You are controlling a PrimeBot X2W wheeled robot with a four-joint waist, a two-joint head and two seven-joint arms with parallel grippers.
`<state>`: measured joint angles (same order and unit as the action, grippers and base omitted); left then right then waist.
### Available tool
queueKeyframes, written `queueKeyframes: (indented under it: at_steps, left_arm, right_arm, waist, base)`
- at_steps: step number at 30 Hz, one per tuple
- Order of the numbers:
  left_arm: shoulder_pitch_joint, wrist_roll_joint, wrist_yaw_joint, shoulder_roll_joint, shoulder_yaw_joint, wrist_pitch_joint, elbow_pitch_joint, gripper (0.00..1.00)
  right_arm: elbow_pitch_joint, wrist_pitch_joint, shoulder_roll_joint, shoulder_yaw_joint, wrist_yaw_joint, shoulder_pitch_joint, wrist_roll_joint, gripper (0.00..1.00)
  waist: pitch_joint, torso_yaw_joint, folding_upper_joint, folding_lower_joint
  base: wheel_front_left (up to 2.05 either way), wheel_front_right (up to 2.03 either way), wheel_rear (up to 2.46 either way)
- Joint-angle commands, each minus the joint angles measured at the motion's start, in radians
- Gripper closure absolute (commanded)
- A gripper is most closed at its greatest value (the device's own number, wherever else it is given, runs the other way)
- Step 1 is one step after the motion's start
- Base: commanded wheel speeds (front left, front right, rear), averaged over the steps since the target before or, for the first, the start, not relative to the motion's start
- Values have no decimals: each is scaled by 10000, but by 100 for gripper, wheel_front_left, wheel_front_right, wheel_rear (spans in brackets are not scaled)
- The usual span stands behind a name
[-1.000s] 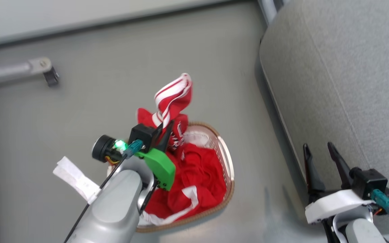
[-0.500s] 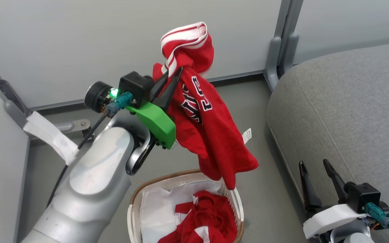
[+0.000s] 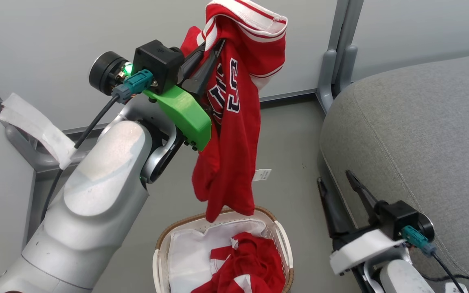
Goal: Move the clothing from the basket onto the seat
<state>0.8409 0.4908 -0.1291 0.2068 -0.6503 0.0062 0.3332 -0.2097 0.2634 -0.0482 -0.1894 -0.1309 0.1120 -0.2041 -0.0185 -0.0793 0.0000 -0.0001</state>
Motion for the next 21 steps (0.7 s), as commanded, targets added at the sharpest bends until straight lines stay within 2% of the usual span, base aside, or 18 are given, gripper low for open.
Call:
queueKeyframes:
  at_steps: [1,9,12,21]
  left_arm:
    - [91,46,14,76,-4,2,-48,100]
    - [-40,55,360,-36,-62,209,-155,100]
    - [6,55,537,-276,-201,466,-316,100]
    - [-1,235,618,-584,-506,924,-672,100]
  right_arm:
    - [116,21,-37,-312,3,274,-75,0]
    - [147,21,-48,-2390,3,1619,-389,0]
    - [-274,21,-41,-2702,3,2348,-333,0]
    - [-1550,21,-38,-2967,5,3616,-353,0]
  waist:
    - [31,-10,0,1]
    - [66,50,0,1]
    - [64,182,0,1]
    - [63,567,0,1]
  base:
    - [0,0,0]
    - [0,0,0]
    - [0,0,0]
    - [0,0,0]
